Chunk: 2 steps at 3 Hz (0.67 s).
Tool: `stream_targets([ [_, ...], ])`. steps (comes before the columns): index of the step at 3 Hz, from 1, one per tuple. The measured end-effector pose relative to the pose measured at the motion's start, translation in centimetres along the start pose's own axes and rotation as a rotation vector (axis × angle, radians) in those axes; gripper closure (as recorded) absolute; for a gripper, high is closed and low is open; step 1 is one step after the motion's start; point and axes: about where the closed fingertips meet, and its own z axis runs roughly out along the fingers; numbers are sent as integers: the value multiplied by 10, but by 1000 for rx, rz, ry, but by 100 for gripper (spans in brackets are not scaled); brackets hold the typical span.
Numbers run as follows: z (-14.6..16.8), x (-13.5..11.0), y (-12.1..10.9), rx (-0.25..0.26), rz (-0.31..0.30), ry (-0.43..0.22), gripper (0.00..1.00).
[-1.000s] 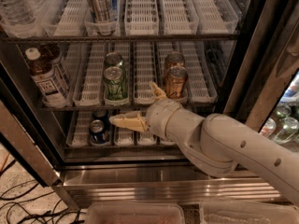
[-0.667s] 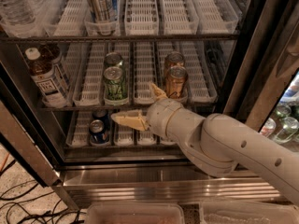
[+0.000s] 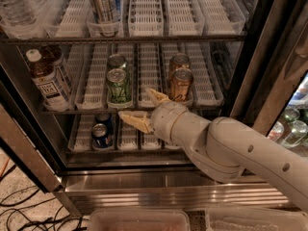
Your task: Pick green can from middle shelf of fridge
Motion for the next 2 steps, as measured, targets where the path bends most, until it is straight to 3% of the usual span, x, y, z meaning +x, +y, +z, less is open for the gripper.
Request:
stream_targets([
  [1, 0, 0, 0, 0, 0, 0, 49],
  [2, 0, 0, 0, 0, 0, 0, 53],
])
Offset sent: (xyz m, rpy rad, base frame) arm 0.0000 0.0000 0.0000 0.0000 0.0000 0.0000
